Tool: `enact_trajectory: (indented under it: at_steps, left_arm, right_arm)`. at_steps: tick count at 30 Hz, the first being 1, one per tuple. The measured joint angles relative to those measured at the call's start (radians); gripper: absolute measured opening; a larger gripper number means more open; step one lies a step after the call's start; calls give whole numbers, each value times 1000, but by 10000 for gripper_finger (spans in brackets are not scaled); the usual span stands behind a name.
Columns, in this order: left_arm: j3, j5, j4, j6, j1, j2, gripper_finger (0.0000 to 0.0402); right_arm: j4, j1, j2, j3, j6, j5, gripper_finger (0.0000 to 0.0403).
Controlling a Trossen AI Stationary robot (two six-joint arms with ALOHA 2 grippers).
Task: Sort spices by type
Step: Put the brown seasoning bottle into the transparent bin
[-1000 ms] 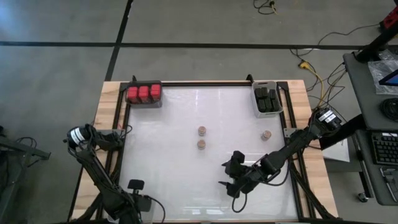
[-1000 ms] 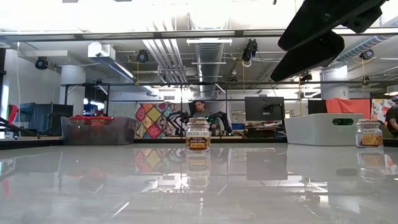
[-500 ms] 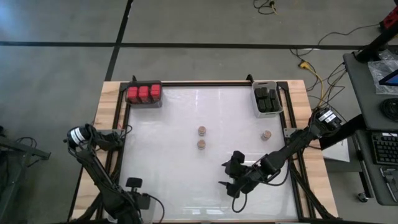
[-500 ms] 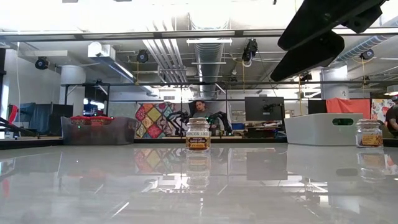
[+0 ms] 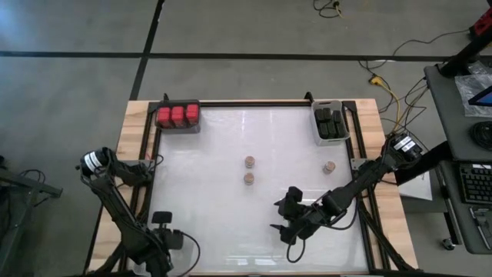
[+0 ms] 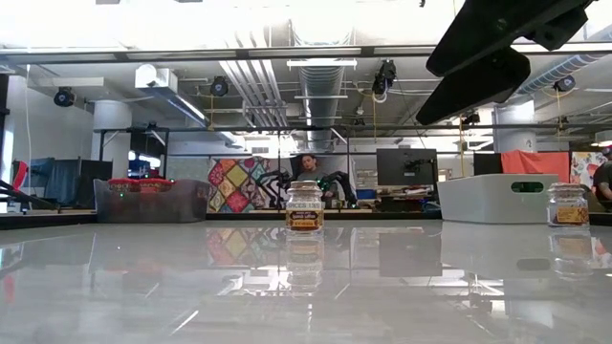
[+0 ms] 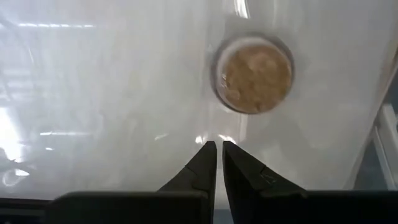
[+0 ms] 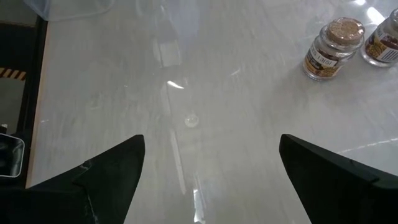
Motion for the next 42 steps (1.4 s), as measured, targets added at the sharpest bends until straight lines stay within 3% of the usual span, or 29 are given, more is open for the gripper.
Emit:
enact_trajectory:
  at_steps: [23,29,33,38,42]
  left_arm:
    - [-115,7,6,-224,-4,-152,12]
    - [-115,-50,9,-251,-6,-198,12]
    - [-94,-133,69,-205,-5,-214,12]
    - [-86,-184,297,-19,9,-192,9]
    - [-87,-194,280,-10,53,-147,2]
  right_arm:
    - [-1,0,0,0,18,-2,364]
    - [-1,0,0,0,18,-1,364]
    - [-1,0,0,0,19,-1,364]
    - [-1,0,0,0,24,-1,364]
    - [-1,0,0,0,24,-1,364]
